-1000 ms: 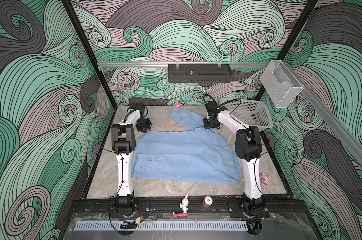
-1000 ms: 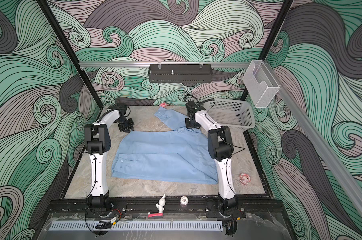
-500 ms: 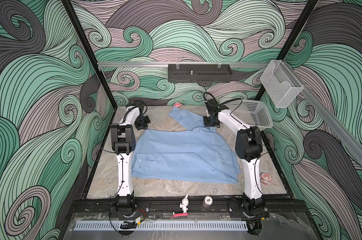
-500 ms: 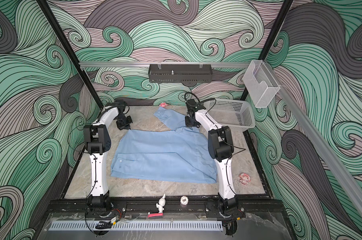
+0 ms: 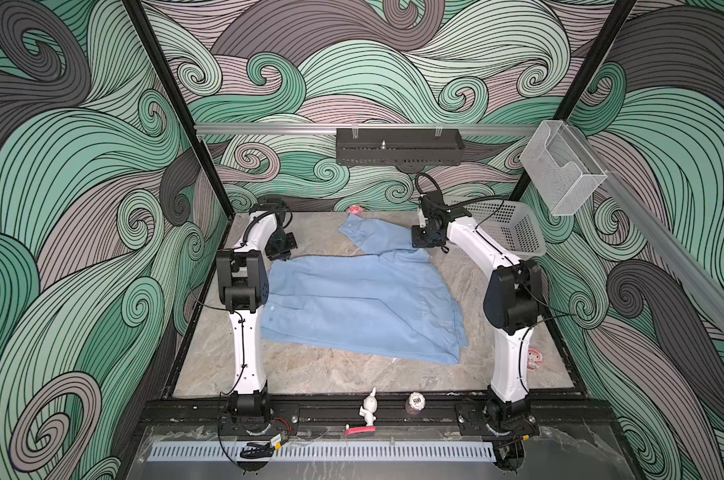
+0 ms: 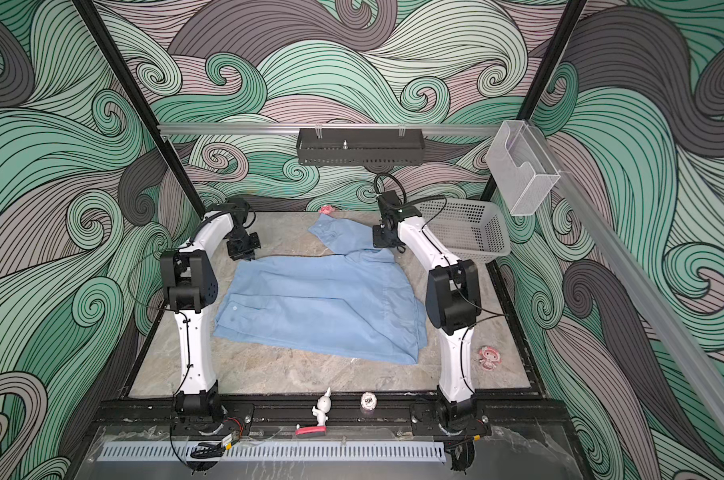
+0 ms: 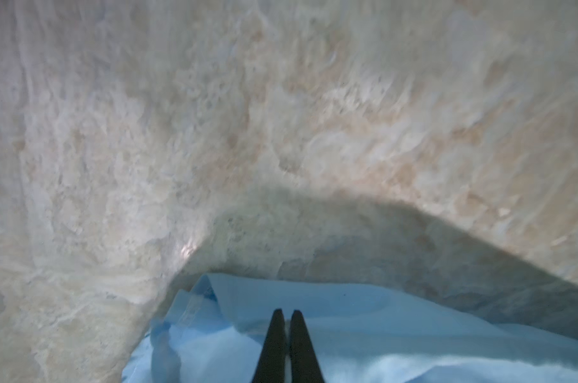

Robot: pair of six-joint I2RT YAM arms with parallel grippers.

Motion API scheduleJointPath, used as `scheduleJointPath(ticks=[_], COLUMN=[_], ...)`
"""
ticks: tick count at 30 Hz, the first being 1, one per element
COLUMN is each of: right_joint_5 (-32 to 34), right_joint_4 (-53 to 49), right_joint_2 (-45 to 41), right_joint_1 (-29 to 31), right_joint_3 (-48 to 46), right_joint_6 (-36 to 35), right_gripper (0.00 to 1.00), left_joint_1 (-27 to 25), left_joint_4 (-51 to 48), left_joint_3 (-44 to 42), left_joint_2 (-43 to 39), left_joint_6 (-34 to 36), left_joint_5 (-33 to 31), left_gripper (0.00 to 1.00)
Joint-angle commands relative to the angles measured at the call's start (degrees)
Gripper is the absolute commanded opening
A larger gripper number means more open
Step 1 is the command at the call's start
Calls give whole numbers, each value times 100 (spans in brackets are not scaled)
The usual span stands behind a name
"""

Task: Fold and stack the long sleeve shirts

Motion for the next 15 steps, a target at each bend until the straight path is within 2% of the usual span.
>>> scheduleJointPath(ticks=[1,8,15], right_joint_5=[-140,-30,96], right_joint_4=[107,238,225], right_joint_2=[-633,-1786,-2772], right_joint_1=[170,369,410], right_joint_3=[-540,-1797,-2850], right_joint_6=[174,347,431], right_gripper=[1,0,0], left_joint_1=[78,162,164], left_joint_4=[148,163,418], left_joint_3=[-387,-1076,-2115], left_joint_2=[-833,-1478,-2280], left_joint_6=[157,361,393], left_joint_5=[-225,-144,-6], left_gripper=[0,0,0])
